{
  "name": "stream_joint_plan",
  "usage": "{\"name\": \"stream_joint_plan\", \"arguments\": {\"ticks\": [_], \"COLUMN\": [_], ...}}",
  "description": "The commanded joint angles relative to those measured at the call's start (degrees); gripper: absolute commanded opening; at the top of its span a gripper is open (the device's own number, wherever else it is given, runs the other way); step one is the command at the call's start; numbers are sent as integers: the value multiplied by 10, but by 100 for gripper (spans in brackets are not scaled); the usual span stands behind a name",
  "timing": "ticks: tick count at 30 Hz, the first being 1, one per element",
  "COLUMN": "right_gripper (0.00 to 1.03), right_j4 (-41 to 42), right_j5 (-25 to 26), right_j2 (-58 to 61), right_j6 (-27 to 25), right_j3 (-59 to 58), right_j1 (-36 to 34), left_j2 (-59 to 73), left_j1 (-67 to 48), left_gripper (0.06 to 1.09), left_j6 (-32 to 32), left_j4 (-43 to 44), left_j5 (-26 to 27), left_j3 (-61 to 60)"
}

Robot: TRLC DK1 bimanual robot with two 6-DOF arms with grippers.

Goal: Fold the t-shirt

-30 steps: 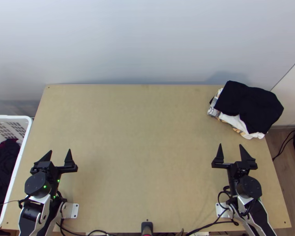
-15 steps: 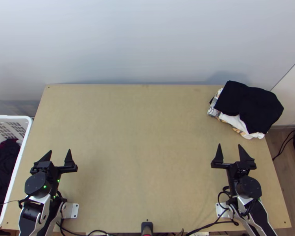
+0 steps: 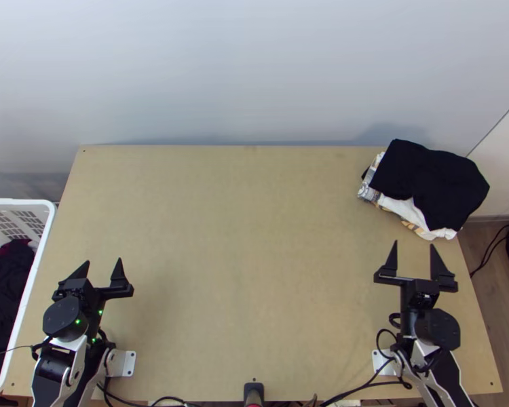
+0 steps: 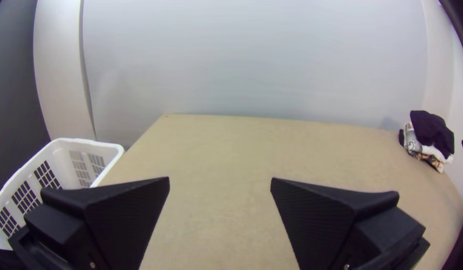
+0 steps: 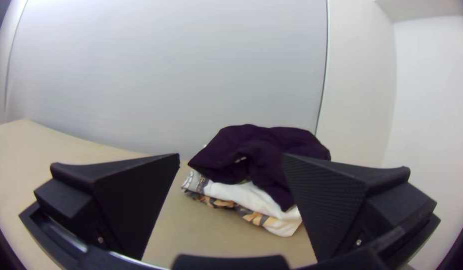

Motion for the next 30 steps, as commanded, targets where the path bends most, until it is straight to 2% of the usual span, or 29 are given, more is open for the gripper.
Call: {"name": "stream_joint_plan", "arguments": {"ticks": [1,3,7,16,19,22,30], "right_gripper": [94,94,95,98,98,98,98], "right_j4": [27,0,-53,-175,-200,-213,-244], "right_j5": [17,17,35,43,43,43,45], "right_j2": [2,15,75,308,347,361,360], "right_j6": [-94,-94,-85,27,68,81,89], "right_j3": [26,49,114,328,374,388,388], "right_j1": [5,7,6,8,7,7,2], "left_j2": [1,0,9,220,283,321,470], "left_j1": [-3,-7,0,145,185,239,450], "left_gripper": [104,104,104,104,104,104,104], "left_j6": [31,74,74,54,45,45,22], "left_j4": [21,40,42,94,113,148,169], "left_j5": [-2,6,4,0,0,6,107], "left_j3": [-3,-3,10,137,189,211,271]}}
